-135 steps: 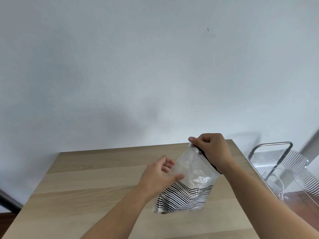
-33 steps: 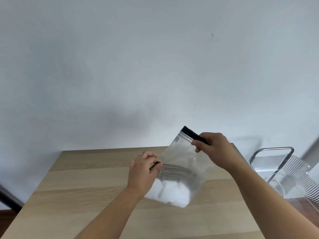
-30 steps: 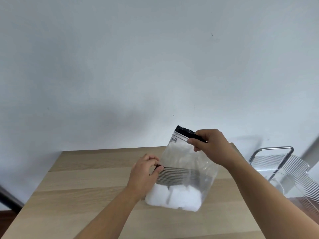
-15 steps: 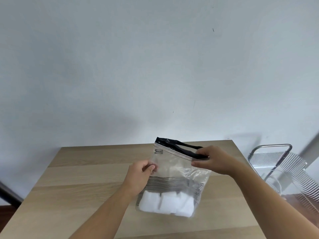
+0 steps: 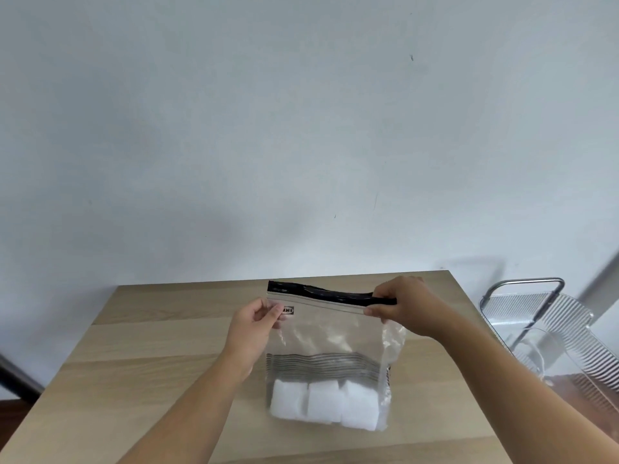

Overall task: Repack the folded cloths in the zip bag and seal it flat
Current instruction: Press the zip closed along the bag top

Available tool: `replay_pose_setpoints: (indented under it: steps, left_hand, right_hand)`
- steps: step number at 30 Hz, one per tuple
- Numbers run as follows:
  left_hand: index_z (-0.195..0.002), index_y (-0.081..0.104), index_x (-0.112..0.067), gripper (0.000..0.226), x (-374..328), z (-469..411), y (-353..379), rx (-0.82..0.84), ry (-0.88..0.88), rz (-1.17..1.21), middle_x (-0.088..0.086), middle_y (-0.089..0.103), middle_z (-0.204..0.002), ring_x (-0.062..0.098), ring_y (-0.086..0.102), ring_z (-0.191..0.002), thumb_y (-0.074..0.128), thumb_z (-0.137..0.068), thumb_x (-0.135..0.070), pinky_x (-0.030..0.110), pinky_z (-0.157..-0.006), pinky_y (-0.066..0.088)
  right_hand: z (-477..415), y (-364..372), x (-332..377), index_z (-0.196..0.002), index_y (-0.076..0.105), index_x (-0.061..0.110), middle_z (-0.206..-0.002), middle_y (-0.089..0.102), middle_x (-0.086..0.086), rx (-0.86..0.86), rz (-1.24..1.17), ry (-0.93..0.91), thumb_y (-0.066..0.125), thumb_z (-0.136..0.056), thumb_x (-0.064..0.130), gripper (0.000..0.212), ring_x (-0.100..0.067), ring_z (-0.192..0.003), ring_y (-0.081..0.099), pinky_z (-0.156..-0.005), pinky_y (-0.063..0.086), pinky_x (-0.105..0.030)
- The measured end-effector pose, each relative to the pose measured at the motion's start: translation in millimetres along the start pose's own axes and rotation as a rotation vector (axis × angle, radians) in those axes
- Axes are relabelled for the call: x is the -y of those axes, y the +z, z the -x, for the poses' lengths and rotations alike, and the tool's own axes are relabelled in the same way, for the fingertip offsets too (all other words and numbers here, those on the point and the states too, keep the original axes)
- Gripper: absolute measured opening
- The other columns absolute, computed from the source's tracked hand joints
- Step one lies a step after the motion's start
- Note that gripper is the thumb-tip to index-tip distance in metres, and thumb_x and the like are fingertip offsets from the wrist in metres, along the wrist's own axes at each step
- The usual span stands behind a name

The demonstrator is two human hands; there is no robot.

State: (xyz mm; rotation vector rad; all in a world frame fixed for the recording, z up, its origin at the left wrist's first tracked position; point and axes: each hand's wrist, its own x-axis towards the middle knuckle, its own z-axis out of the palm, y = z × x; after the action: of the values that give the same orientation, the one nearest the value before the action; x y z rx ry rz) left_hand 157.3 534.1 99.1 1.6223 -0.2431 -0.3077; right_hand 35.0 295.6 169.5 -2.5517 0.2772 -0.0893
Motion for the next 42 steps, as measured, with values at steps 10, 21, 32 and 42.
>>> replay_pose_setpoints:
  steps: [10,21,32,42]
  left_hand:
    - [-0.078,0.069,-0.009,0.005,-0.4,10.7,9.4,0.162,-0.012,-0.018,0.0,0.072,-0.066,0.01,0.065,-0.063,0.067,-0.083,-0.01,0.015,-0.061,0.051]
    - [-0.084,0.072,-0.008,0.005,-16.4,20.5,21.1,0.148,0.141,0.055,0.001,0.07,-0.069,0.011,0.064,-0.066,0.07,-0.079,-0.008,0.021,-0.065,0.054]
    - [-0.073,0.074,-0.024,0.013,-24.4,24.5,24.2,0.108,0.154,0.097,-0.007,0.07,-0.065,0.005,0.062,-0.063,0.074,-0.077,-0.011,0.015,-0.063,0.051]
    - [-0.085,0.073,-0.006,0.007,-45.1,27.4,29.4,0.151,0.262,0.09,0.003,0.069,-0.07,0.007,0.062,-0.064,0.071,-0.079,-0.008,0.017,-0.063,0.052]
  right_hand:
    - [-4.4,12.2,16.6,-0.069,0.063,0.033,-0.089,0.064,0.016,-0.023,0.019,-0.12,0.069,-0.075,0.052,0.02,-0.004,-0.093,0.054,-0.095,0.031,-0.033]
    - [-14.0,15.0,44.4,-0.082,0.072,0.023,-0.087,0.072,0.008,0.135,-0.123,-0.131,0.068,-0.083,0.035,0.012,-0.015,-0.087,0.063,-0.08,0.05,-0.035]
    - [-18.3,20.2,48.5,-0.072,0.064,0.02,-0.063,0.056,-0.001,0.142,-0.232,-0.137,0.068,-0.084,0.03,0.016,-0.013,-0.058,0.044,-0.058,0.035,-0.029]
    - [-14.3,13.0,49.5,-0.087,0.067,0.024,-0.077,0.07,-0.009,0.112,-0.412,-0.156,0.071,-0.08,0.033,0.011,-0.014,-0.067,0.053,-0.064,0.041,-0.033]
